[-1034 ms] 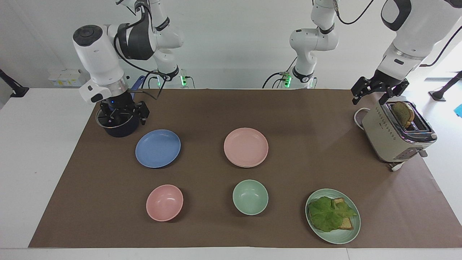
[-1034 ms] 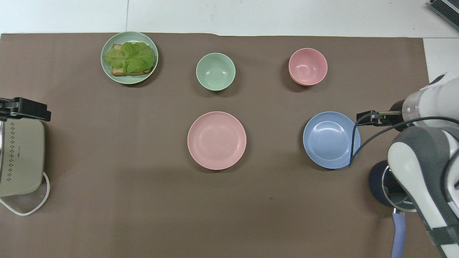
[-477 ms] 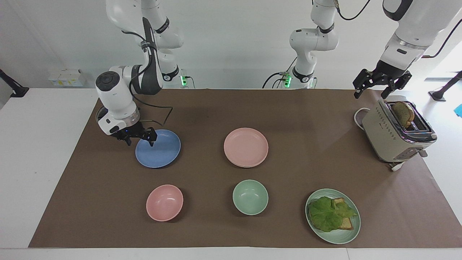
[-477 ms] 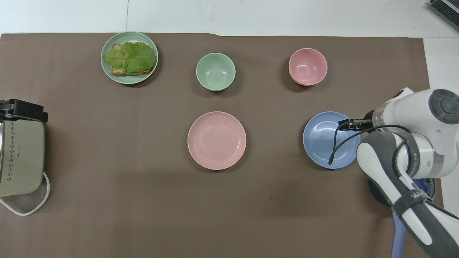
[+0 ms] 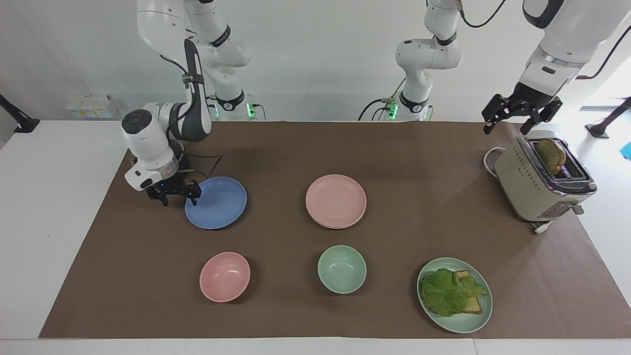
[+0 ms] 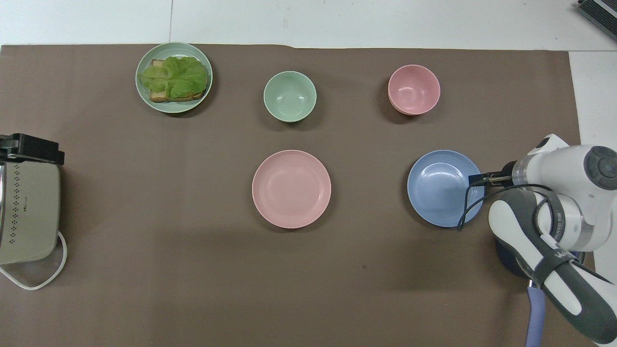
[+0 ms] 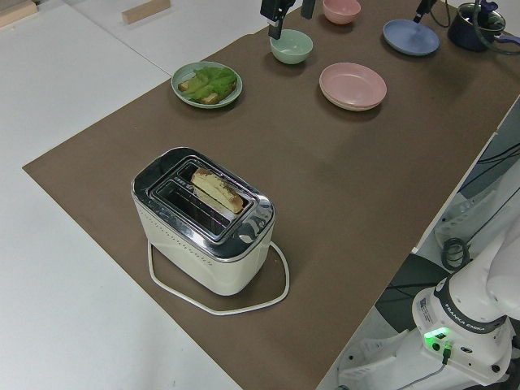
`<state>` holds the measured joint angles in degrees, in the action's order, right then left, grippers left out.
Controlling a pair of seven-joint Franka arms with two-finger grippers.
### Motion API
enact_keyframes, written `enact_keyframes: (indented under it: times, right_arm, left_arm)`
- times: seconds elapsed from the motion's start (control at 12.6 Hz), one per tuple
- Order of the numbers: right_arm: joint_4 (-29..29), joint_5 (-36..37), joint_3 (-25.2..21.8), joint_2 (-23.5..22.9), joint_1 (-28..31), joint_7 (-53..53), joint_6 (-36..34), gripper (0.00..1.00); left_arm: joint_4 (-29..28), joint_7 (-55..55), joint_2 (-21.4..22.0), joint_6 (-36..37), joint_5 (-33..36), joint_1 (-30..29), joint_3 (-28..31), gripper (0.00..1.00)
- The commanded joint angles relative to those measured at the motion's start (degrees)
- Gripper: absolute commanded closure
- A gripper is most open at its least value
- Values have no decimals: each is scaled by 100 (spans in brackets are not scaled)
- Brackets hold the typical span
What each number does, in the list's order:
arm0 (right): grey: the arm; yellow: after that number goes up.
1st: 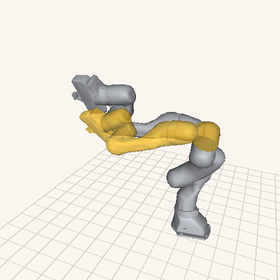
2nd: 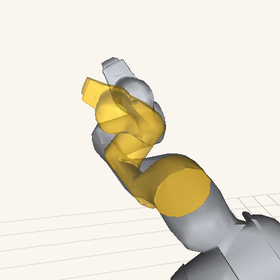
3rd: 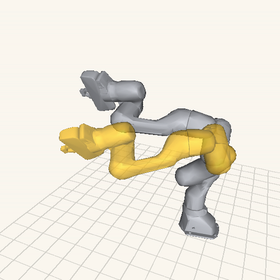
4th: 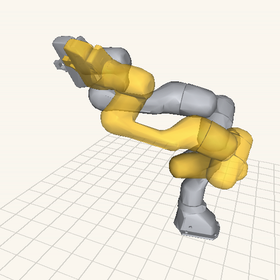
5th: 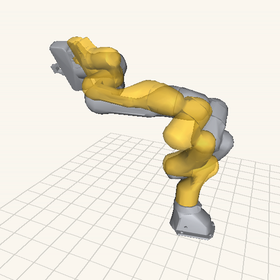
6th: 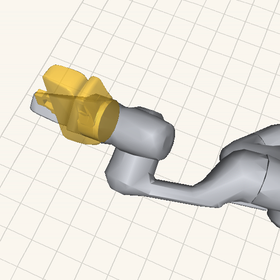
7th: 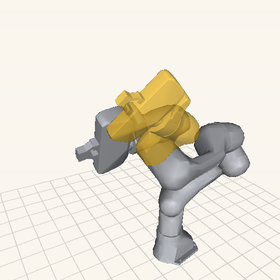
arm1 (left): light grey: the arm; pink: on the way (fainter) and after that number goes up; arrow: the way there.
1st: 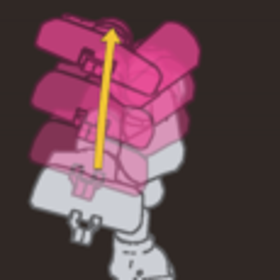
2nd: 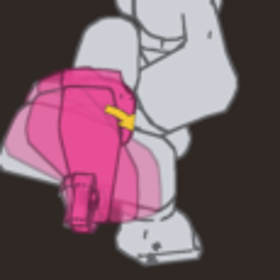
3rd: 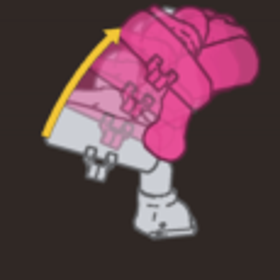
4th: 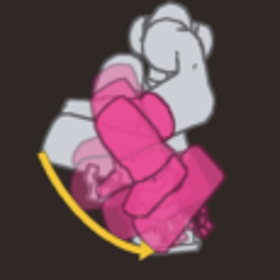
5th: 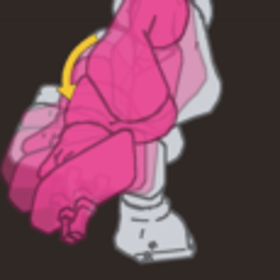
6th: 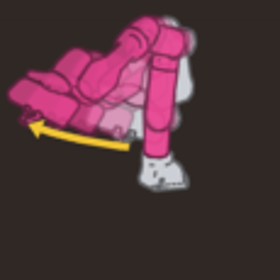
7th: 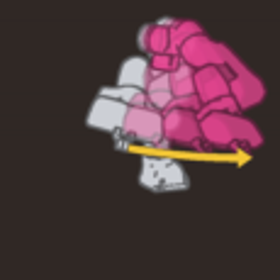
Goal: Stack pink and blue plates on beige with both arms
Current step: 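Grasp the blue plate rim with the right gripper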
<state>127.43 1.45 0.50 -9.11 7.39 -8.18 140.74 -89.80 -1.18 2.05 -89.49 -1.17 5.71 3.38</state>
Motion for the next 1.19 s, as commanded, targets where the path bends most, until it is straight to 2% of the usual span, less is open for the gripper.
enact_keyframes:
  times: [0.0,0.08,0.16,0.24,0.32,0.4,0.56,0.72,0.95,1.11]
  right_arm:
    - [98,-372,38,6,87,-393,112,30]
    - [98,-730,38,-29,130,-690,103,43]
    - [98,-1099,38,-55,157,-963,68,50]
    - [98,-1329,38,-55,149,-1096,33,61]
    - [98,-1418,38,-47,148,-1098,7,82]
    - [81,-1532,38,-55,157,-1115,-55,99]
    - [37,-1858,38,-55,157,-1264,-151,100]
    - [2,-1867,38,14,149,-1318,-178,100]
    - [-78,-1999,47,461,61,-1283,-660,100]
    - [-78,-2331,99,752,43,-1274,-1064,100]
  left_arm:
    - [-2,-40,15,72,108,-8,-4,0]
    - [-2,-40,15,72,108,-8,-4,0]
    - [-2,-40,15,72,108,-8,-4,0]
    - [-2,-40,6,72,108,-8,-4,0]
    - [-2,-40,15,72,108,-8,-4,0]
    - [-2,-40,6,72,108,-8,-4,0]
    - [6,-40,15,63,108,-8,-4,0]
    - [-2,-40,15,72,108,-8,-4,0]
    - [-2,-40,15,71,108,-8,-4,0]
    - [6,-40,15,71,108,-8,-4,0]
